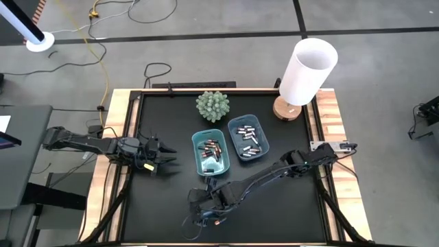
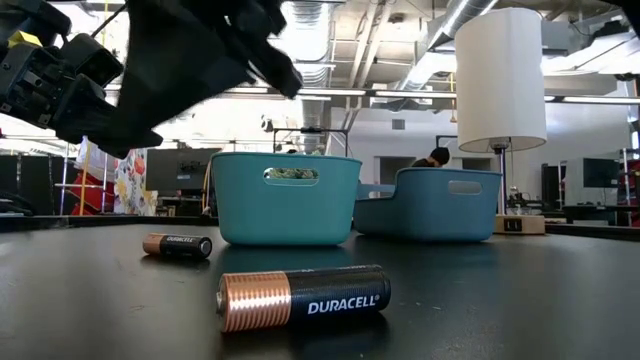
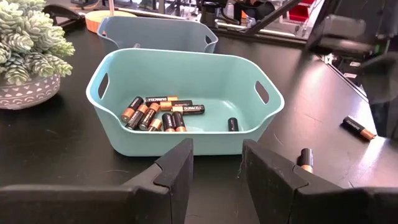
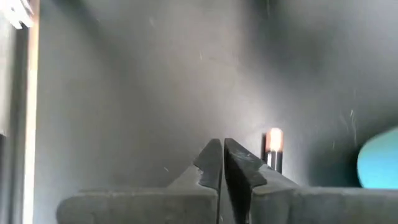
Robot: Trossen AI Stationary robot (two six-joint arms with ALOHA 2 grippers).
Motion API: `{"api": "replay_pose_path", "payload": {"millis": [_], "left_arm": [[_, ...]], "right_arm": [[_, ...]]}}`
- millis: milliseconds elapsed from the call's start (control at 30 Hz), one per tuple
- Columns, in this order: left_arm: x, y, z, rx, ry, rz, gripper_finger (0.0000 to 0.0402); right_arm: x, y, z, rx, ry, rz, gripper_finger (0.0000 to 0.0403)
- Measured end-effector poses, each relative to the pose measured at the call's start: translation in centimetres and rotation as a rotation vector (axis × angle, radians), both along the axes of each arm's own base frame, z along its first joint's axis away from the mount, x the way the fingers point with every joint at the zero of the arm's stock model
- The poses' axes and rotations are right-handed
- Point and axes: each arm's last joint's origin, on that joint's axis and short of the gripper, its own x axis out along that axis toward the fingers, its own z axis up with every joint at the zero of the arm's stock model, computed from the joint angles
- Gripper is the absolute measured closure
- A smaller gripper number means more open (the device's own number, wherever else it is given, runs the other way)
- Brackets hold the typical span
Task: Sort batteries
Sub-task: Put the black battery into the green bin
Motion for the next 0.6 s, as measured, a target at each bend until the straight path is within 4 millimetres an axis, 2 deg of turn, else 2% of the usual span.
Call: {"api": "replay_pose_path", "payload": {"millis": [333,600], "left_arm": [[0.0,0.0,0.0,0.000,-0.001,0.000,0.0265],[0.0,0.0,0.0,0.000,0.000,0.000,0.0265]], "right_arm": [[0.5,-0.7,-3.1,0.035,0.077,-0.106,0.0327],[0.7,-1.8,-5.2,0.021,0.149,-0.153,0.0235]]}}
